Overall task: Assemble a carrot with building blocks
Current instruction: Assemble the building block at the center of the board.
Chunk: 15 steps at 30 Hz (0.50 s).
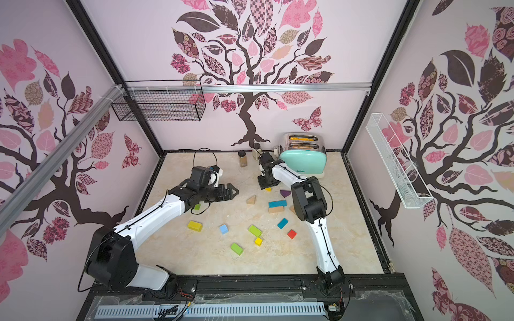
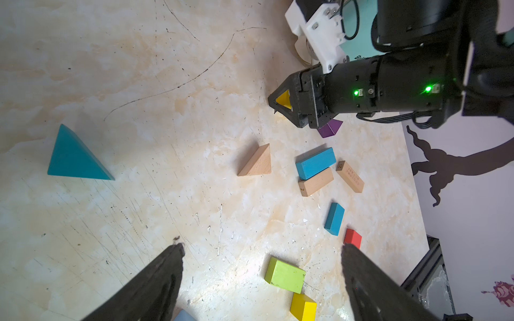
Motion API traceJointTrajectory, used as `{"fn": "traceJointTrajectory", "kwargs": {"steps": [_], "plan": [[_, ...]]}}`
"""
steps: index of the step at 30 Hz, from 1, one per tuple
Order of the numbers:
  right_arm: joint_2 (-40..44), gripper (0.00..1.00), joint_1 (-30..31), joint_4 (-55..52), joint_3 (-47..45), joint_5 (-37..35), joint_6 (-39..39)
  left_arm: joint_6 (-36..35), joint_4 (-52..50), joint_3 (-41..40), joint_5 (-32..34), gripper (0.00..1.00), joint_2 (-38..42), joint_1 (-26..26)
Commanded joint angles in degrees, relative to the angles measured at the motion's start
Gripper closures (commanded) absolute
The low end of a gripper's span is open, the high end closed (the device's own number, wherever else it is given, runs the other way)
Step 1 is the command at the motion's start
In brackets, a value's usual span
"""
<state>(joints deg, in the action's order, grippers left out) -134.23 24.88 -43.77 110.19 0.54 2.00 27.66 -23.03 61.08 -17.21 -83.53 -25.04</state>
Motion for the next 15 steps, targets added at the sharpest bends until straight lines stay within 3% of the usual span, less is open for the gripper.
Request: {"fn": "traceJointTrajectory", "kwargs": {"steps": [1,4,7,8,10,15], "plan": [[0.3,0.6,0.0,0.3,1.3,-0.8,-0.3,0.1,0.7,1.1,-0.5,0.08,-0.5,0.3],[0.9,0.66,0.0,0.4,0.9,-0.3,0.1,0.0,0.6,1.4,-0.4,0.08,-0.7,0.3],[1.1,0.53,0.0,0.4,1.2,0.4,0.2,0.0,0.7,1.4,-0.4,0.08,-0.9,0.3],[0.9,0.53,-0.1,-0.1,1.9,0.7,0.1,-0.1,0.7,1.4,-0.5,0.08,-1.0,0.3],[0.6,0.6,0.0,-0.4,2.3,1.1,-0.2,0.0,0.9,1.5,-0.5,0.08,-1.1,0.3],[1.4,0.65,0.0,-0.6,1.1,1.0,0.4,0.1,0.9,1.4,-0.4,0.08,-1.0,0.3]]}}
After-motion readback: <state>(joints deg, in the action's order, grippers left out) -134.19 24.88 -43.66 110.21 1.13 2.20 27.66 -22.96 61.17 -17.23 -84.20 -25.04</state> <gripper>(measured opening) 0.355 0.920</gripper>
